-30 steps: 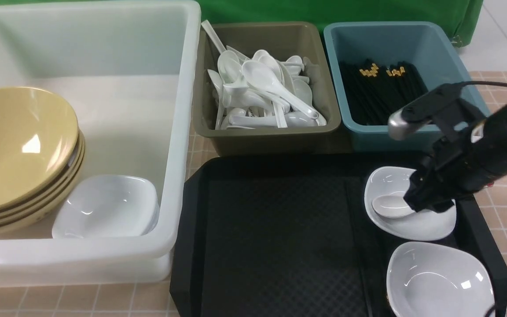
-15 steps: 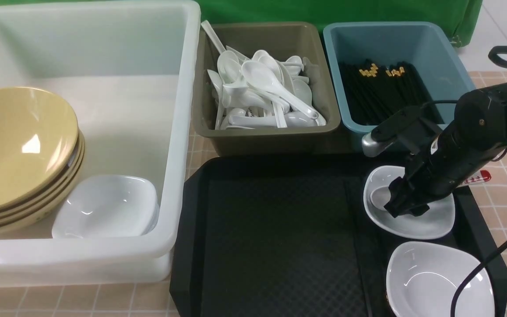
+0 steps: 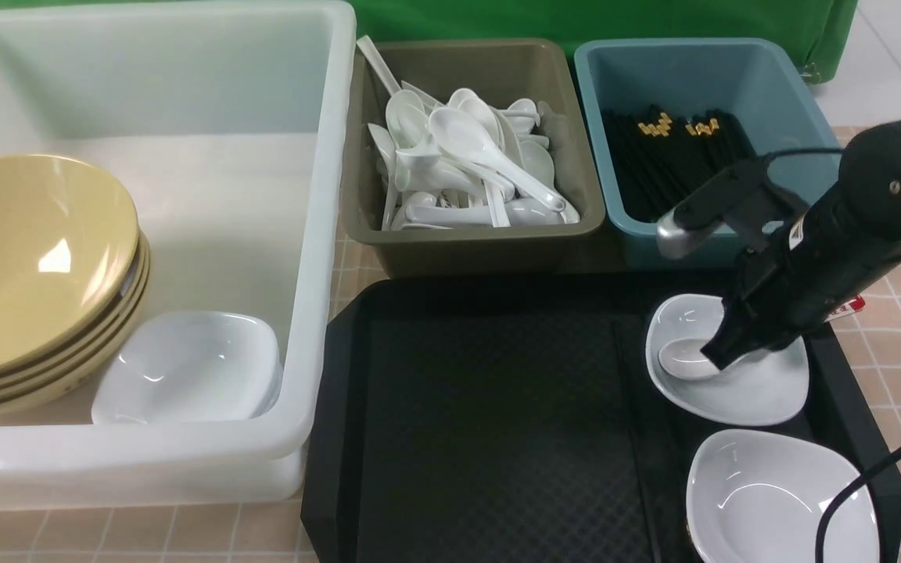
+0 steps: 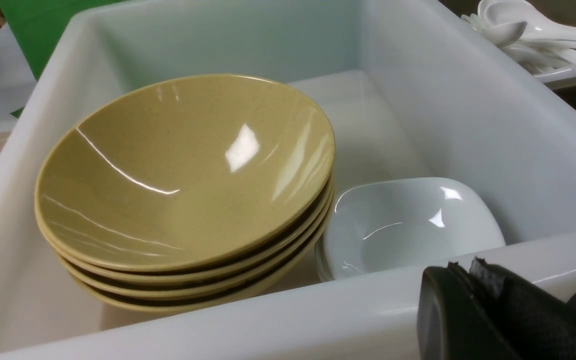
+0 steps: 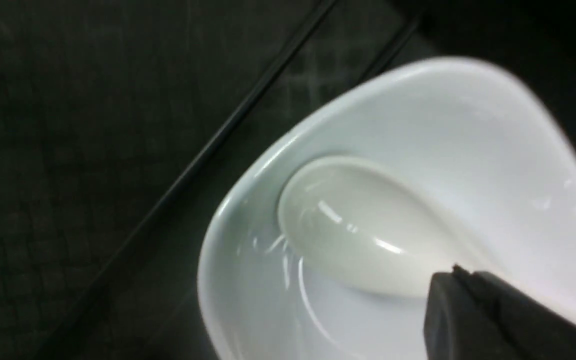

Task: On brown table put chopsticks spoon bowls plates into blue grey white boxes.
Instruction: 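Reach down and grasp the white spoon resting in the bowl with the right gripper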

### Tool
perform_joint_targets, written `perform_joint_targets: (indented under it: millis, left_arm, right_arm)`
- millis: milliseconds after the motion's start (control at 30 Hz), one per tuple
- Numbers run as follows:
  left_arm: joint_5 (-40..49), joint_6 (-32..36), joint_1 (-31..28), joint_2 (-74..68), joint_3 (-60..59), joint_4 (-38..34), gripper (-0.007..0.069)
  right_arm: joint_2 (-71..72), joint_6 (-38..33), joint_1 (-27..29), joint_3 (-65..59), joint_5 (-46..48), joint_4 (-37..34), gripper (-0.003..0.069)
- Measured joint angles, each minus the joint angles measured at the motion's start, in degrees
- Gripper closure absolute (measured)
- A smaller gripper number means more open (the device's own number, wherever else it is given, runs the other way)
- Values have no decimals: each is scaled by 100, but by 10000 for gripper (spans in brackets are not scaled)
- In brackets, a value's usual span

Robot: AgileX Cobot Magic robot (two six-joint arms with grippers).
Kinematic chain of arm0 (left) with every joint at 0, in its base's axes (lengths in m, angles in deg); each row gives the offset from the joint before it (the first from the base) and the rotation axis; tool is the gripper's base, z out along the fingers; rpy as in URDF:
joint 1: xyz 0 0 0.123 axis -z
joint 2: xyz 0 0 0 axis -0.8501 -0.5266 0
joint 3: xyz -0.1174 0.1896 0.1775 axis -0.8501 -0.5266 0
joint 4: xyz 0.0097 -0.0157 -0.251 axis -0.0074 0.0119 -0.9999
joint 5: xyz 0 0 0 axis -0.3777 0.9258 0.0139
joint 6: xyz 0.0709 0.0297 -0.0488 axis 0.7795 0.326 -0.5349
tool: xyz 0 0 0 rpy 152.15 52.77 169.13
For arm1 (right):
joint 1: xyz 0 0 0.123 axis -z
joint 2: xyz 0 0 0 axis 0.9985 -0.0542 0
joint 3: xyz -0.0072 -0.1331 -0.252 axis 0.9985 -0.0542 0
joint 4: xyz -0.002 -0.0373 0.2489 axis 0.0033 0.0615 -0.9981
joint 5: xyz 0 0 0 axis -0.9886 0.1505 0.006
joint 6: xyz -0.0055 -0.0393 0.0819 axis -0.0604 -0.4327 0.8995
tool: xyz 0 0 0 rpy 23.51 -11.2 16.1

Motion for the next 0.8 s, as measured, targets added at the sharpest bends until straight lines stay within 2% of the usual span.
perform_joint_targets:
  millis: [67, 100, 133, 200, 233, 267, 300, 333, 367, 433, 567, 733, 800]
  left_arm:
    - [0, 0, 0, 0, 0, 0, 623]
    - [-5, 31, 0, 0, 0, 0, 623]
    - [-5, 37, 0, 0, 0, 0, 623]
    - [-27, 37, 0, 0, 0, 0, 623]
    - [-37, 37, 0, 0, 0, 0, 623]
    - [-37, 37, 0, 0, 0, 0, 623]
    - [-42, 37, 0, 0, 0, 0, 623]
    - [-42, 37, 0, 0, 0, 0, 623]
    - [-42, 37, 0, 0, 0, 0, 623]
    - [-42, 37, 0, 0, 0, 0, 623]
    - [-42, 37, 0, 0, 0, 0, 623]
    - [-42, 37, 0, 0, 0, 0, 623]
    - [-42, 37, 0, 0, 0, 0, 623]
  right_arm:
    - [0, 0, 0, 34, -25, 32, 531]
    - [-19, -40, 0, 34, -96, 32, 440]
    - [-19, -48, 0, 34, -96, 32, 429]
    - [-94, -159, 0, 40, -197, 32, 267]
    - [-142, -186, 0, 45, -207, 32, 223]
    - [-152, -193, 0, 45, -213, 32, 213]
    - [-255, -267, 0, 60, -228, 32, 132]
    - [-255, -267, 0, 60, -228, 32, 124]
    - [-377, -297, 2, 64, -236, 32, 74]
    - [-478, -297, 2, 61, -243, 83, 55]
    - [-680, -297, 2, 72, -257, 99, 76]
    - [-752, -148, 2, 91, -125, 87, 239]
    - [-752, -101, 2, 91, -44, 87, 356]
